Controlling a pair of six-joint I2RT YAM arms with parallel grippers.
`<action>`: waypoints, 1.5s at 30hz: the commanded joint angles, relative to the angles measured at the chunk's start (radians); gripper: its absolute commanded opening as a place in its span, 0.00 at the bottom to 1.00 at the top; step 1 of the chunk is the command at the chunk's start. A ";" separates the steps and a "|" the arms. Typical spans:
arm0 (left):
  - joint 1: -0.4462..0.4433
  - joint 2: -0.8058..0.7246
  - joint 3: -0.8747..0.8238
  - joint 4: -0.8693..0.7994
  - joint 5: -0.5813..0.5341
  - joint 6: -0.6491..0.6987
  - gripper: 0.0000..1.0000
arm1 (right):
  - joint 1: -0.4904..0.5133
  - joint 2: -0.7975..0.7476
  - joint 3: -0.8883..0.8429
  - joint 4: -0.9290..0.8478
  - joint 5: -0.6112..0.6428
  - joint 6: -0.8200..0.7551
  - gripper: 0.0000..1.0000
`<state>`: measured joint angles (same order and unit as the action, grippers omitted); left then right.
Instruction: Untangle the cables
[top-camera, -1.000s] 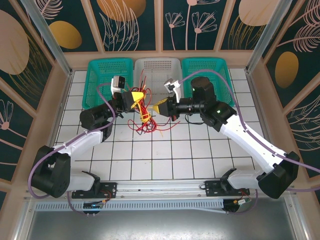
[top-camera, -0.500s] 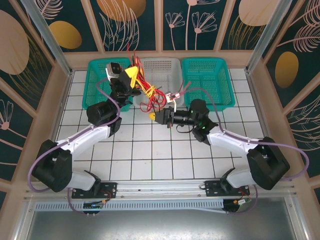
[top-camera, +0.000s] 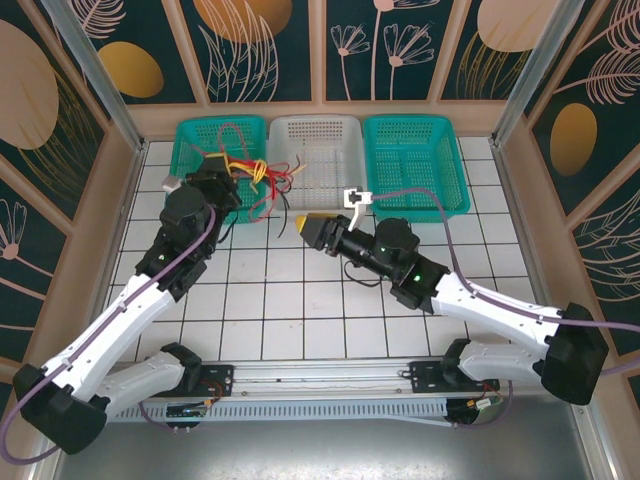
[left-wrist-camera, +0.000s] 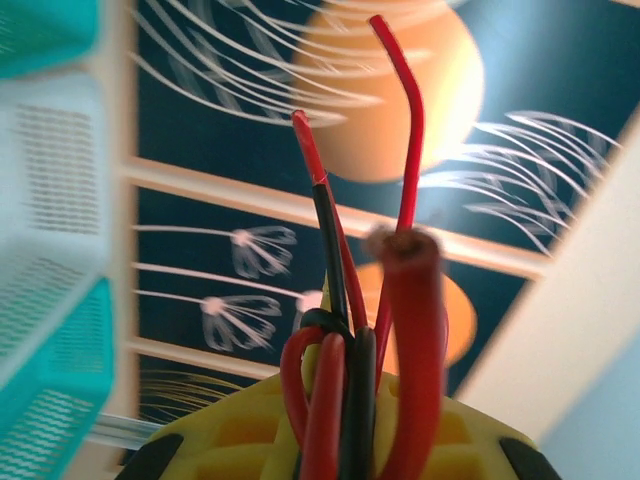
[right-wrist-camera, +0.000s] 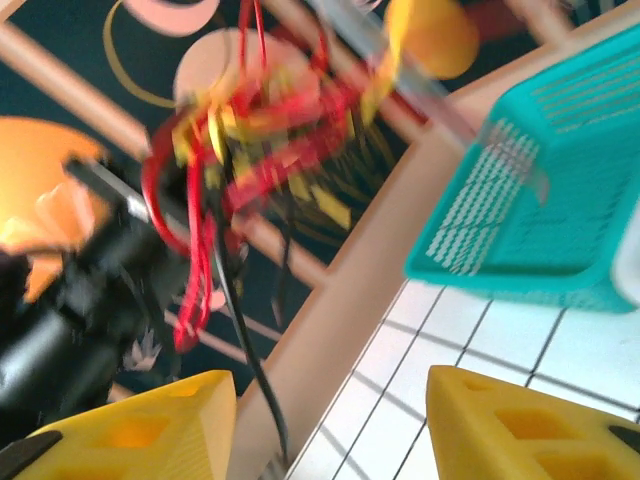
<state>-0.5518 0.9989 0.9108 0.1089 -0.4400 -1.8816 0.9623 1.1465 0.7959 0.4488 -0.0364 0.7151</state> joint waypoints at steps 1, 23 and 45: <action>-0.005 0.030 -0.052 -0.354 -0.060 -0.178 0.00 | 0.060 0.027 0.039 -0.122 0.199 -0.105 0.54; -0.005 0.061 -0.107 -0.099 -0.020 -0.384 0.00 | 0.328 0.106 -0.149 0.411 0.536 -0.196 0.39; -0.004 0.153 -0.021 0.023 0.076 -0.556 0.00 | -0.057 0.651 -0.083 1.101 -0.204 0.257 0.56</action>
<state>-0.5518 1.1553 0.8516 0.0826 -0.3492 -2.0636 0.9058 1.7645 0.6430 1.4189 -0.1013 0.9051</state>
